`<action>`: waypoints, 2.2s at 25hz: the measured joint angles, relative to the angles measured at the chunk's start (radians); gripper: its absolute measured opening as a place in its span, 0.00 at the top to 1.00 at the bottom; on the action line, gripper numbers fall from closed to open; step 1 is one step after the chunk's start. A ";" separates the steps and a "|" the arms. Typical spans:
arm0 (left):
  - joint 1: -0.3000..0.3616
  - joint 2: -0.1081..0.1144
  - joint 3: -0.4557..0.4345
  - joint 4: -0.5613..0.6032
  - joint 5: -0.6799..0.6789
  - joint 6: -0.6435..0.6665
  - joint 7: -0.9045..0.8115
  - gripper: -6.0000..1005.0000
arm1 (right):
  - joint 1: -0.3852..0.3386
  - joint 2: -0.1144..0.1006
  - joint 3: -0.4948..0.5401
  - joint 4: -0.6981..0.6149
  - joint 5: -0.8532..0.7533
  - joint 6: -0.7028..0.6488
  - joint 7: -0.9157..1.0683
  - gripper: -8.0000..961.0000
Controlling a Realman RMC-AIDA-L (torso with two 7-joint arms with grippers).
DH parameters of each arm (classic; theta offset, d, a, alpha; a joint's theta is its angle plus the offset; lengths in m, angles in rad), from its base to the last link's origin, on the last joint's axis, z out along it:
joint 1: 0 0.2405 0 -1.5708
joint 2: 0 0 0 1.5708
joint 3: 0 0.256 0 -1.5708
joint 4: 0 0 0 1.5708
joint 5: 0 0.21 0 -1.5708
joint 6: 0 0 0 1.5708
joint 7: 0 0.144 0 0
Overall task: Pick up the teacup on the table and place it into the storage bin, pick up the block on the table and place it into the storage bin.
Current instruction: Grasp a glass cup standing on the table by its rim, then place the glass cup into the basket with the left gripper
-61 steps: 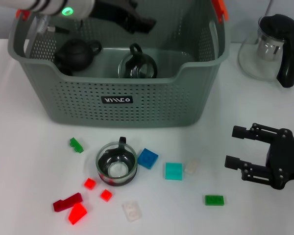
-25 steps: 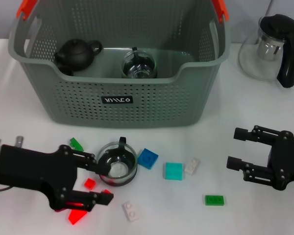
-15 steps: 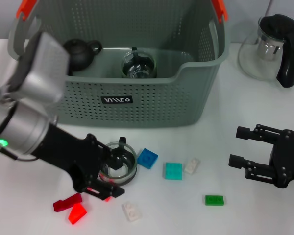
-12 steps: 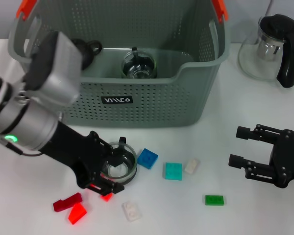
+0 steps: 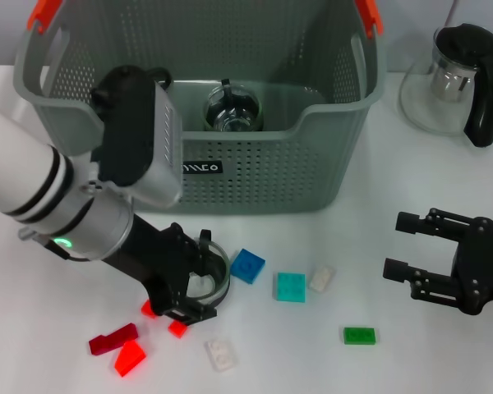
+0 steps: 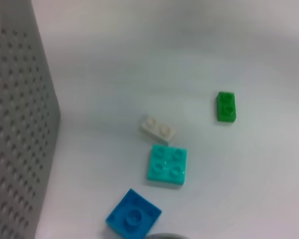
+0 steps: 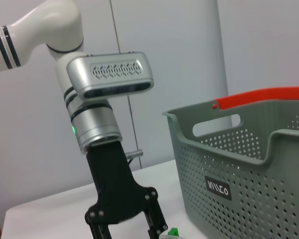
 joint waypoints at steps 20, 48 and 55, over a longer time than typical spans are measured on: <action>-0.010 0.000 0.065 -0.079 0.090 -0.092 -0.031 0.55 | 0.009 0.000 0.000 0.000 0.000 0.015 0.014 0.22; -0.052 0.068 -0.476 -0.163 -0.561 0.430 0.225 0.94 | 0.009 0.000 0.000 0.000 0.000 0.016 0.015 0.22; -0.168 0.108 -0.524 -0.121 -0.671 0.255 0.012 0.94 | 0.013 0.002 0.000 0.002 0.000 0.014 0.015 0.22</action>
